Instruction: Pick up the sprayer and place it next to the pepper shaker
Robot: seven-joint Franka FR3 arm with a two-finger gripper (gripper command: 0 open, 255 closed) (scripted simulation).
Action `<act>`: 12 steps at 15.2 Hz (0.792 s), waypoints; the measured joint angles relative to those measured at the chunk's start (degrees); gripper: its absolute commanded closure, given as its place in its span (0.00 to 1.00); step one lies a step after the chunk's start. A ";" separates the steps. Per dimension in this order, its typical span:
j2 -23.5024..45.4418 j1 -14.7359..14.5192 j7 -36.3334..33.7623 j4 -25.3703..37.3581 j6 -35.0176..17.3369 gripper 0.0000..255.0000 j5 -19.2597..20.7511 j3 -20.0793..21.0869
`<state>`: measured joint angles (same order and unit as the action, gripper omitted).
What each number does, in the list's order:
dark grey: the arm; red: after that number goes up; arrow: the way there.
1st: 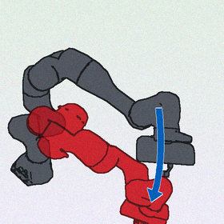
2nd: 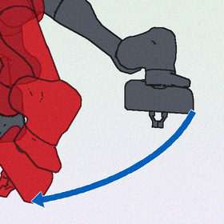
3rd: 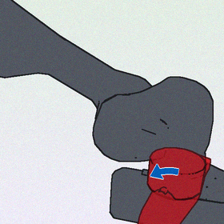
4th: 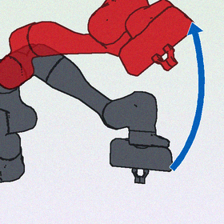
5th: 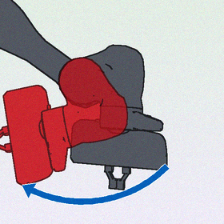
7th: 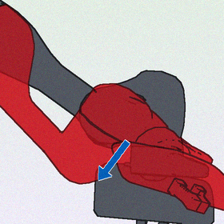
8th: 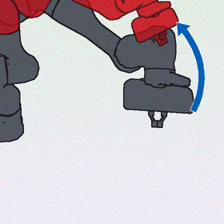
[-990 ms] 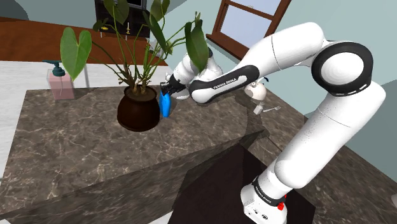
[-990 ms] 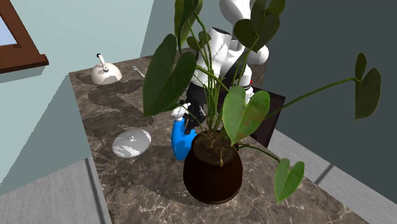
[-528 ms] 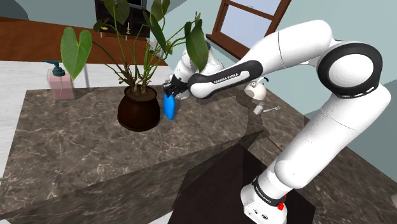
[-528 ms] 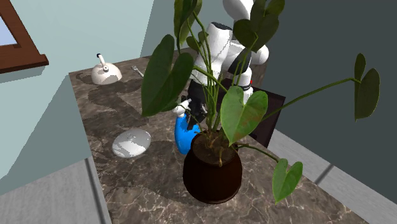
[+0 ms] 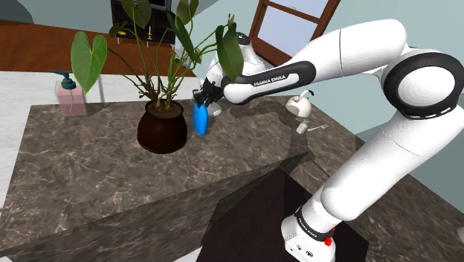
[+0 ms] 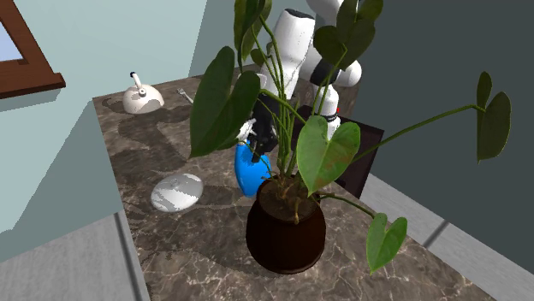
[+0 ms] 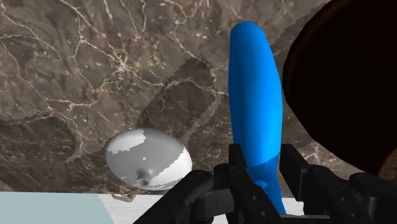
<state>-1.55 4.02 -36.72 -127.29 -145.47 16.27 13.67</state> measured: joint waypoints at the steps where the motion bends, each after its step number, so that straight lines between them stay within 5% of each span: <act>1: -0.33 -0.06 0.40 0.58 0.87 1.00 -0.43 0.03; 12: -3.66 -0.40 3.97 5.54 8.77 1.00 -3.95 -0.11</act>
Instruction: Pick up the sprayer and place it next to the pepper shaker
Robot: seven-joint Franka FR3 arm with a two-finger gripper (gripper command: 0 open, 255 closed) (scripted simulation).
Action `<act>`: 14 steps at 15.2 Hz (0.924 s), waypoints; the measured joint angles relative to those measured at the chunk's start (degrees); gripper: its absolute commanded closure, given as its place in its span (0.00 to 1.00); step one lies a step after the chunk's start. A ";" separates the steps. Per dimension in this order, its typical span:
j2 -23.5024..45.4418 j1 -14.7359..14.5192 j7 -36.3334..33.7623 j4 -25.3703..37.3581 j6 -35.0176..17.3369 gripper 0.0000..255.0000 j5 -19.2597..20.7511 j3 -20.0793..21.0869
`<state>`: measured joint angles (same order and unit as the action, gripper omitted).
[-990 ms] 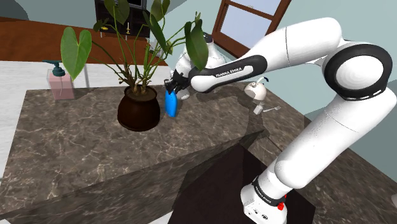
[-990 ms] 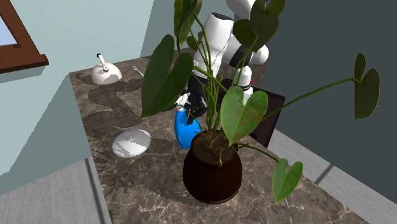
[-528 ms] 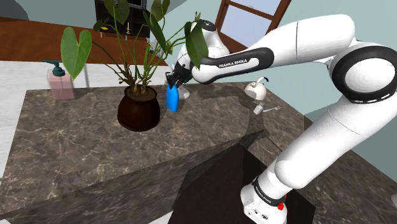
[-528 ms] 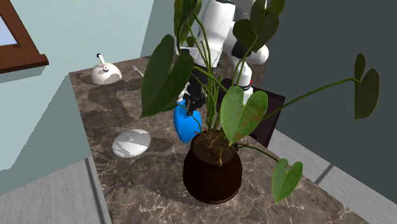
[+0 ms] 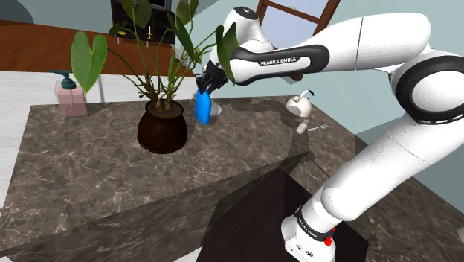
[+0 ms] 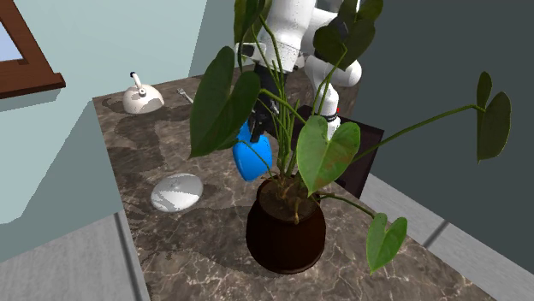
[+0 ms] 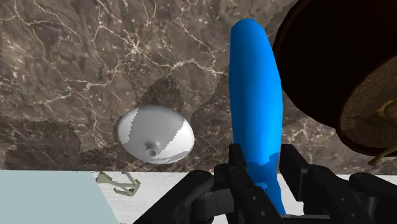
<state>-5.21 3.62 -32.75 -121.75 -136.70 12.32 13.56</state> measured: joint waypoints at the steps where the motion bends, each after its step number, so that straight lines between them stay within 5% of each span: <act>1: -0.28 -0.07 0.11 0.40 0.68 1.00 -0.19 0.05; 14: -2.06 -0.30 2.85 8.48 10.27 1.00 -2.35 -0.18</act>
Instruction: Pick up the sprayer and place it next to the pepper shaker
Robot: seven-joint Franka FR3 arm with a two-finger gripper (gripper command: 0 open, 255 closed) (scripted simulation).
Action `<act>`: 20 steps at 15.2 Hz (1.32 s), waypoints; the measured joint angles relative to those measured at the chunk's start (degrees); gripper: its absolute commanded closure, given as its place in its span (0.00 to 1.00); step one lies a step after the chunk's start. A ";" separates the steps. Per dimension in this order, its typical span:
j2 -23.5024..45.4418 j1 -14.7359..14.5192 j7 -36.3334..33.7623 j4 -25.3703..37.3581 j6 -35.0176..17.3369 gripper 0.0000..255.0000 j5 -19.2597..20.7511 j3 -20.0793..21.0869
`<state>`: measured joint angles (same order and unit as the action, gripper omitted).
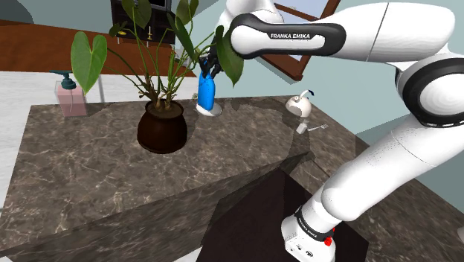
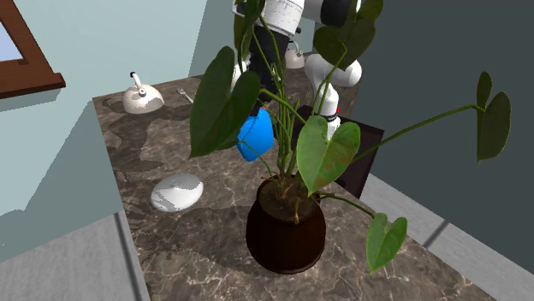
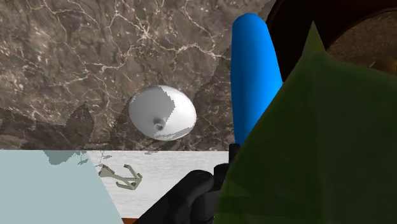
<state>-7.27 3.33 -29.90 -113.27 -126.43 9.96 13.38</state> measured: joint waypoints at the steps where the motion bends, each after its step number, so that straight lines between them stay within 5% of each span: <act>1: -0.04 -0.06 -0.04 0.64 0.70 1.00 -0.04 0.08; 16: 0.47 -0.16 2.01 12.70 12.13 1.00 -0.97 0.10; 20: -3.48 1.29 6.66 9.09 11.75 1.00 -3.02 -2.68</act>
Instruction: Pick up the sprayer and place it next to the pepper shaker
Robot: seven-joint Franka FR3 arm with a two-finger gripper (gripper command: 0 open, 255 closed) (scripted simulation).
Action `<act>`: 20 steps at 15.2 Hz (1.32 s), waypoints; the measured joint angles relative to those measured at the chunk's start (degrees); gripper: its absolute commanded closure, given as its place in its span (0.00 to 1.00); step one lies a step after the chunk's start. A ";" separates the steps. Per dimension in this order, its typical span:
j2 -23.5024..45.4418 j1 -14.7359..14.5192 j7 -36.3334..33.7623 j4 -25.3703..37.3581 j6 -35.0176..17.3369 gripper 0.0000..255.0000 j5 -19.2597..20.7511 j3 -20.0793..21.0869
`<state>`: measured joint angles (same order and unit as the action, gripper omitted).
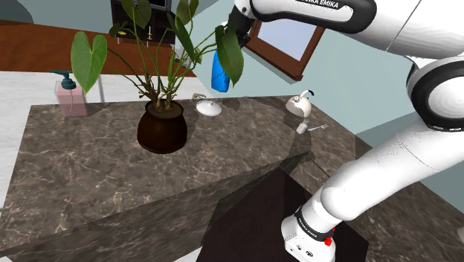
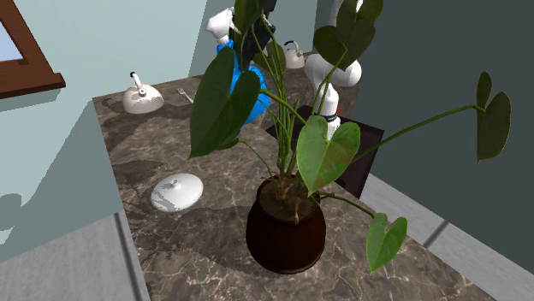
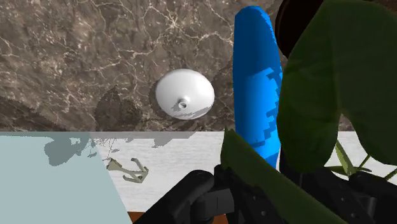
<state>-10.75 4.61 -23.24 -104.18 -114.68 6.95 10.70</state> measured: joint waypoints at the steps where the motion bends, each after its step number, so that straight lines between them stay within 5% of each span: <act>1: -1.28 0.35 1.29 -1.50 -0.40 1.00 -0.52 -0.81; 20: -14.54 6.82 28.29 -14.17 -1.36 1.00 -4.73 -20.22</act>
<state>-25.29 11.43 5.05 -118.36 -116.03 2.22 -9.52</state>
